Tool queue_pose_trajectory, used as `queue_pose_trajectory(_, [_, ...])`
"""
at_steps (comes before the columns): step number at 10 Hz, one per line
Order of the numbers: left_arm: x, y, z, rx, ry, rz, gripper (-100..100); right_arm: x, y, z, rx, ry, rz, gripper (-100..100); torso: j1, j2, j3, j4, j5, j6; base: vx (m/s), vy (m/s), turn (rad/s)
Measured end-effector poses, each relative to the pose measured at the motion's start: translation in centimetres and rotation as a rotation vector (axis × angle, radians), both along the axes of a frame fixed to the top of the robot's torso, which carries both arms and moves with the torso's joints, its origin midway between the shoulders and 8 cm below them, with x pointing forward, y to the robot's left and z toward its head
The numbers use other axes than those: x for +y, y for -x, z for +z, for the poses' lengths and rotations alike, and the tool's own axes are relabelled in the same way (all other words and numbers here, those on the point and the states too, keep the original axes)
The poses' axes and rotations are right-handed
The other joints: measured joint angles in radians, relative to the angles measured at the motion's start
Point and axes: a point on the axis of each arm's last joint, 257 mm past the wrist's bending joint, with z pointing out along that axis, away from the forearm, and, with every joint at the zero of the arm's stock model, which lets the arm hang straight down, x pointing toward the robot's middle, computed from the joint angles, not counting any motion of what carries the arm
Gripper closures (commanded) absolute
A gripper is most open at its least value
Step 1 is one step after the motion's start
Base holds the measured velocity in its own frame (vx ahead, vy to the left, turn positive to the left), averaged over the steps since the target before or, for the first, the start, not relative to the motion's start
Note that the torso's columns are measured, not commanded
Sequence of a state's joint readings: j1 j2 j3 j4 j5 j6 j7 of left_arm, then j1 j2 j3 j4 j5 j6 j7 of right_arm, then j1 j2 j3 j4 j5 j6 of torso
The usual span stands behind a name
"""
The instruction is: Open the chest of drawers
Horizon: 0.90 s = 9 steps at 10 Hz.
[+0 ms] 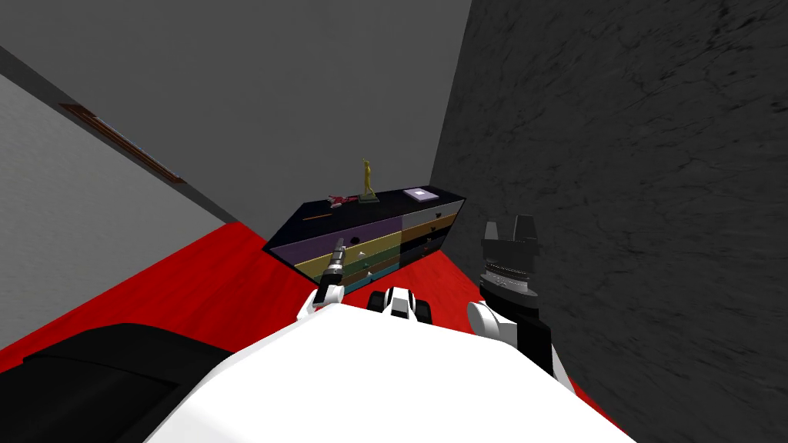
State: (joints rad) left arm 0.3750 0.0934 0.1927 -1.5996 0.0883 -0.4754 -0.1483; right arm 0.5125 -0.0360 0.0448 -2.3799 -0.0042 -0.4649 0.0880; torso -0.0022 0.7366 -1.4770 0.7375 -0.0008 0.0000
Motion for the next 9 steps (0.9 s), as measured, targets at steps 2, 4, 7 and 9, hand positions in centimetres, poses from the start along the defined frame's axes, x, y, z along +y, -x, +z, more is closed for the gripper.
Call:
queue_pose_trajectory(2, [-0.8, 0.3, -1.7, 0.012, 0.06, 0.029, -100, 0.0, 0.0, 0.0, 0.0, 0.0, 0.0, 0, 0.006, 0.003, 0.002, 0.001, 0.002, 0.0, 0.068, -0.059, 0.018])
queue_pose_trajectory(4, [-1.7, 0.4, -3.1, 0.017, 0.117, 0.052, -100, 0.0, 0.0, 0.0, 0.0, 0.0, 0.0, 0, 0.005, 0.004, 0.003, 0.001, 0.002, 0.0, 0.022, -0.022, 0.005])
queue_pose_trajectory(7, [-1.6, 0.4, -2.7, 0.016, 0.117, 0.054, 100, 0.0, 0.0, 0.0, 0.0, 0.0, 0.0, 0, 0.003, 0.001, 0.0, 0.0, 0.001, 0.0, 0.033, 0.006, -0.008])
queue_pose_trajectory(9, [-1.7, 0.2, -1.9, -0.002, 0.112, 0.05, 100, 0.0, 0.0, 0.0, 0.0, 0.0, 0.0, 0, 0.003, 0.001, 0.001, -0.003, 0.004, 0.0, -0.102, -0.069, 0.009])
